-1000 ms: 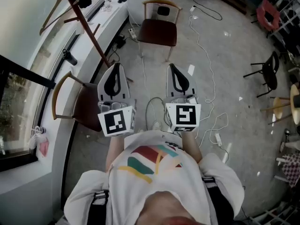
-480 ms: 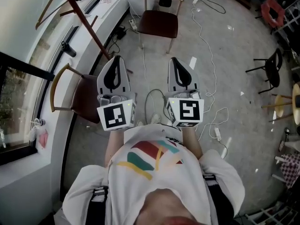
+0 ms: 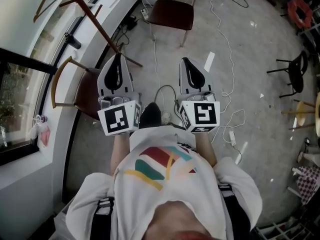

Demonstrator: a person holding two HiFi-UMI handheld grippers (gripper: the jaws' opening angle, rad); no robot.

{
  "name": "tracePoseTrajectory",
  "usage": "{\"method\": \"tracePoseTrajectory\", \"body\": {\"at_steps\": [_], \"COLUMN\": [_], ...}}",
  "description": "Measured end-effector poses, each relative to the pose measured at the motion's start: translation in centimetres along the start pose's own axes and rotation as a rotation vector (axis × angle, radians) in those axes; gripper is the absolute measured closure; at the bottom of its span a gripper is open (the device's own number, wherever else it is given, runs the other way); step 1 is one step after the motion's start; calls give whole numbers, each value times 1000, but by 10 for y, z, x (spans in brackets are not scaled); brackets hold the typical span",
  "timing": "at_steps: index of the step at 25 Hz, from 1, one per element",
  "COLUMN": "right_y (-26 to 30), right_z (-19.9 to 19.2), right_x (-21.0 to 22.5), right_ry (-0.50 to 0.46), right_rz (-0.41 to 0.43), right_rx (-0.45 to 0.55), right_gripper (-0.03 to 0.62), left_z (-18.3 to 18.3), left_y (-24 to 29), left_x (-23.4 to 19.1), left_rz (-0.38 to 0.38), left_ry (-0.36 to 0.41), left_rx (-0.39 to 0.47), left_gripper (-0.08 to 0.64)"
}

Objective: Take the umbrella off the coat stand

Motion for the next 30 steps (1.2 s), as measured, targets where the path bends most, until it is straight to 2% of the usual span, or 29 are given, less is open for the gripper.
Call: {"method": "tracePoseTrajectory", "body": {"at_steps": [7,14,22,30], "right_y": [21,82,208,341], "right_z": [-6,-3,24,47], "right_x": [10,31,51,41], "right_ry": [-3,-59,-125,-119], "right_rz": [24,47,117,231], "right_rx": [-4,-1,41,68], "right_gripper": [592,592,592,592], "left_z": [-9,-21,-25,-33], "left_y": [26,92,195,287], "left_x": [-7,-19,-57,-96], "left_rz": [24,38,83,45], "left_ry": [4,-17,-40,-60], "left_rx": [6,38,66,87], "left_gripper": [552,552,552,552]}}
Point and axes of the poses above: the fingertips, and each gripper's own axes: y forward along the fingers, x to its right, z out of its top, the point moved 6 cm from there along -y, backward along the fingers, and after that the axes turned 8 degrees about z, right-handed, at the moved point
